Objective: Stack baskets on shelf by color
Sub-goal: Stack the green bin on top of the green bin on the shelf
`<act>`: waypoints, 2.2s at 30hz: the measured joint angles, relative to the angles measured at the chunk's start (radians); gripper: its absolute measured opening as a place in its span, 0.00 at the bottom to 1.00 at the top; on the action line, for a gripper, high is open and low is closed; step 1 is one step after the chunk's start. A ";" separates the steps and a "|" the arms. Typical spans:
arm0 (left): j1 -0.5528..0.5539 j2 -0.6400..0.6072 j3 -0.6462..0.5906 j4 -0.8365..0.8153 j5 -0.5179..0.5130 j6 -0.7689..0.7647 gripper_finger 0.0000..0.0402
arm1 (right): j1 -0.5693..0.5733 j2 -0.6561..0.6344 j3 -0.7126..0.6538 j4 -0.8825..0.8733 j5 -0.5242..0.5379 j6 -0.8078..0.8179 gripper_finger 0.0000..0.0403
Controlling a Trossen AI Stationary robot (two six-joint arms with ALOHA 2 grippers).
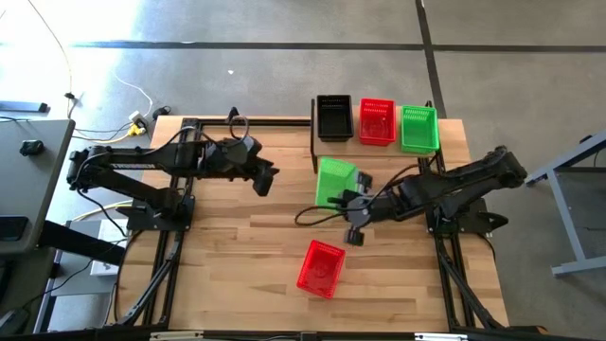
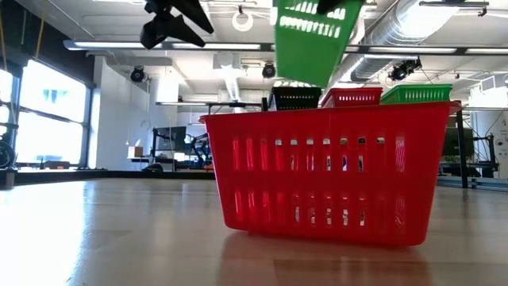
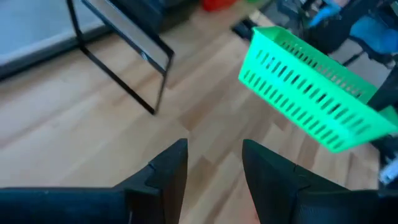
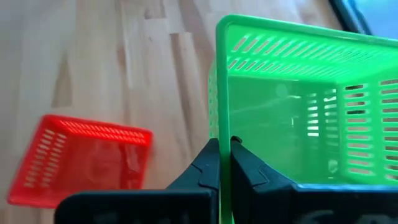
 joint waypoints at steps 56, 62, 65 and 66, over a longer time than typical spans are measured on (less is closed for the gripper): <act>0.167 -0.023 0.000 0.149 -0.060 0.054 0.35 | -0.692 -0.573 -0.168 -0.590 0.016 -0.827 0.00; 0.168 -0.023 0.000 0.168 -0.064 0.139 0.35 | -0.773 -0.573 -0.196 -0.538 -0.001 -0.848 0.00; 0.177 -0.023 0.000 0.171 -0.063 0.144 0.35 | -0.817 -0.573 -0.210 -0.514 -0.034 -0.880 0.00; 0.183 -0.023 0.000 0.171 -0.063 0.144 0.35 | -0.830 -0.573 -0.217 -0.499 -0.038 -0.892 0.00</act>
